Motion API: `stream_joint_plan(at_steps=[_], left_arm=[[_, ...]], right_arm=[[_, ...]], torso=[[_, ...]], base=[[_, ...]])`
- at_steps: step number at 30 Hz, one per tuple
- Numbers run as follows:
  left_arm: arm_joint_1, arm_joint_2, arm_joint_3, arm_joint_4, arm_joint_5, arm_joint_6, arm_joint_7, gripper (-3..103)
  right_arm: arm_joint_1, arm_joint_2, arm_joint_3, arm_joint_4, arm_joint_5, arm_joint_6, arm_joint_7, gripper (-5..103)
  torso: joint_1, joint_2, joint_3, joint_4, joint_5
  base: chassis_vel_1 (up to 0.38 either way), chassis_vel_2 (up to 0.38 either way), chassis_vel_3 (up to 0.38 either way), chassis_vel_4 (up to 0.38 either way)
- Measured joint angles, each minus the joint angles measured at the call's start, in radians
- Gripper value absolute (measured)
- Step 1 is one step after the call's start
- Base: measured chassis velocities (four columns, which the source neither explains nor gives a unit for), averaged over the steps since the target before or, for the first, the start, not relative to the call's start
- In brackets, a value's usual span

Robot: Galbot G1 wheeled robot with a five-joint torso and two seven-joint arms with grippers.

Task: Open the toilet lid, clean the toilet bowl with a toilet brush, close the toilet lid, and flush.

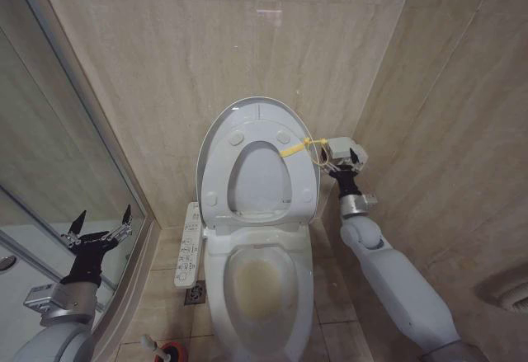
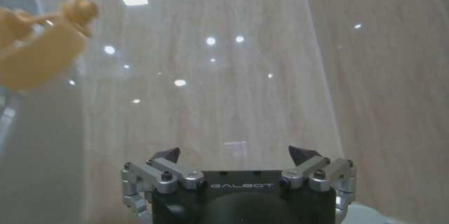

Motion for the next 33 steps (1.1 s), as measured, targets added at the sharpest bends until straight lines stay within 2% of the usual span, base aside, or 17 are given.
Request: stream_joint_plan(at_steps=[4,8,15,23,33], left_arm=[[-0.005,0.000,0.001,0.009,0.000,0.000,0.000,100],[-0.014,-0.001,0.009,0.021,0.000,-0.001,-0.001,100],[-0.027,-0.009,0.031,0.031,0.003,-0.001,-0.003,100],[-0.033,-0.009,0.035,0.034,0.004,0.000,-0.004,100],[-0.027,-0.017,0.043,0.025,0.007,0.001,-0.005,100]], right_arm=[[-0.014,-0.011,-0.013,0.045,0.019,-0.006,0.001,100],[-0.037,-0.044,-0.026,0.102,0.056,-0.006,-0.004,100],[-0.085,-0.091,-0.030,0.169,0.077,-0.001,-0.017,100],[-0.196,-0.116,0.014,0.259,0.076,0.004,-0.026,100],[-0.390,-0.179,0.116,0.467,0.069,0.020,-0.037,100]], torso=[[0.000,0.000,0.000,0.0001,0.0000],[0.000,0.000,0.000,-0.0008,-0.0001],[0.000,0.000,0.000,-0.0004,0.0001],[0.000,0.000,0.000,-0.0001,0.0001],[0.000,0.000,0.000,0.0010,0.0001]], base=[[0.000,0.000,0.000,0.000],[0.000,0.000,0.000,0.000],[0.000,0.000,0.000,0.000],[0.000,0.000,0.000,0.000],[0.000,0.000,0.000,0.000]])
